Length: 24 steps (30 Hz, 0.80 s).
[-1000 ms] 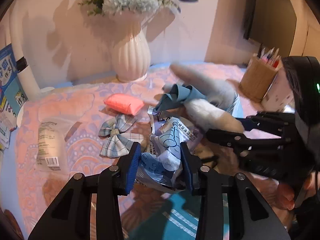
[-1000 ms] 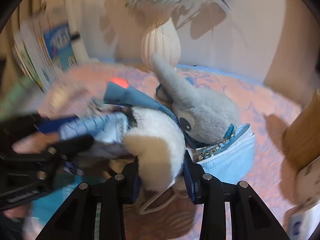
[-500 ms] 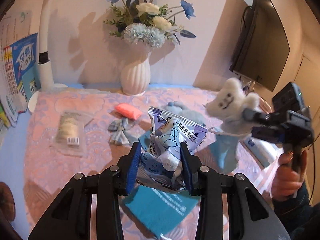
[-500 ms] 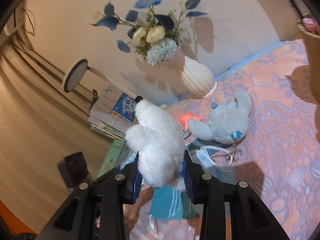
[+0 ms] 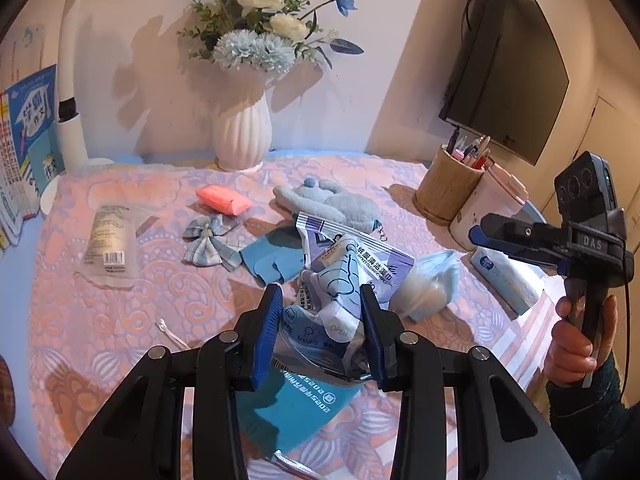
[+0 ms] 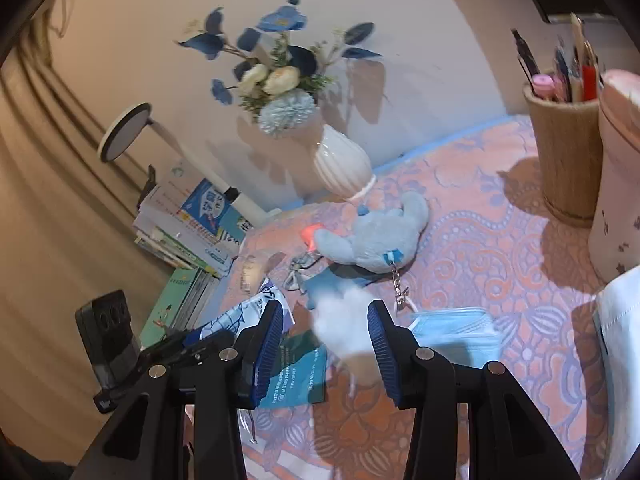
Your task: Organize soft objects
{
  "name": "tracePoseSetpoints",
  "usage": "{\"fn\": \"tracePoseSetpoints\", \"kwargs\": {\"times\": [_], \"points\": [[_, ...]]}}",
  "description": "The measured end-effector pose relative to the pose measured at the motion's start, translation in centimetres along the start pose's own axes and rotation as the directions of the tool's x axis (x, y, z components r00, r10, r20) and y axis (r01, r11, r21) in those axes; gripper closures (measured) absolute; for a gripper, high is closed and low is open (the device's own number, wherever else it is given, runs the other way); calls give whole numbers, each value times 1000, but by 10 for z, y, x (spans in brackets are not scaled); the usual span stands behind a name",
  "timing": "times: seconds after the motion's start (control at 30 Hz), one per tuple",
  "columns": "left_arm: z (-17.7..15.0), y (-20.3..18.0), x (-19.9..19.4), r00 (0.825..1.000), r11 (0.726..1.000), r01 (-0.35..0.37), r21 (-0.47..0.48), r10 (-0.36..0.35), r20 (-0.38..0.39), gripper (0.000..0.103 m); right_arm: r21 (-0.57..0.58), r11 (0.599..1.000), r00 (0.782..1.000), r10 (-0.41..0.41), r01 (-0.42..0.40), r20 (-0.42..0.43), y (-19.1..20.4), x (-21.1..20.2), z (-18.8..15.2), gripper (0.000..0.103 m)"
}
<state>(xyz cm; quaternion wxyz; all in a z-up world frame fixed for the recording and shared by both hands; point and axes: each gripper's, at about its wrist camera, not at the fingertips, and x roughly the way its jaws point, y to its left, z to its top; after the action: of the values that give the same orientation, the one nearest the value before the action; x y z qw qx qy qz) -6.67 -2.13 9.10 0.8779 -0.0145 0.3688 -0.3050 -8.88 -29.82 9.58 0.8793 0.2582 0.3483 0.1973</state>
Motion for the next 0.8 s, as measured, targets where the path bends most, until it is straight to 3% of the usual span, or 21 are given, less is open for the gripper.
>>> {"fn": "tracePoseSetpoints", "kwargs": {"times": [0.17,0.3,0.43,0.53,0.7,0.8], "points": [[1,5,-3,1000,1000,-7,-20,7,9,68,-88,996,992,-11,0,-126,10,13,-19,57],[1,9,-4,1000,999,-10,-33,11,10,68,-168,986,973,-28,-11,-227,23,30,-45,35],[1,9,-3,1000,999,-19,-38,20,7,68,-211,978,940,-69,-3,-334,29,62,-63,30],[-1,9,-5,1000,999,-24,-32,24,8,68,-157,988,933,-56,-1,-355,14,71,-66,30],[-1,14,-4,1000,998,-25,-49,25,4,68,25,1000,951,0,8,-308,-19,72,-57,30],[-2,14,-3,1000,998,-30,-49,30,1,68,49,999,936,30,-14,-351,-15,71,-58,30]]}}
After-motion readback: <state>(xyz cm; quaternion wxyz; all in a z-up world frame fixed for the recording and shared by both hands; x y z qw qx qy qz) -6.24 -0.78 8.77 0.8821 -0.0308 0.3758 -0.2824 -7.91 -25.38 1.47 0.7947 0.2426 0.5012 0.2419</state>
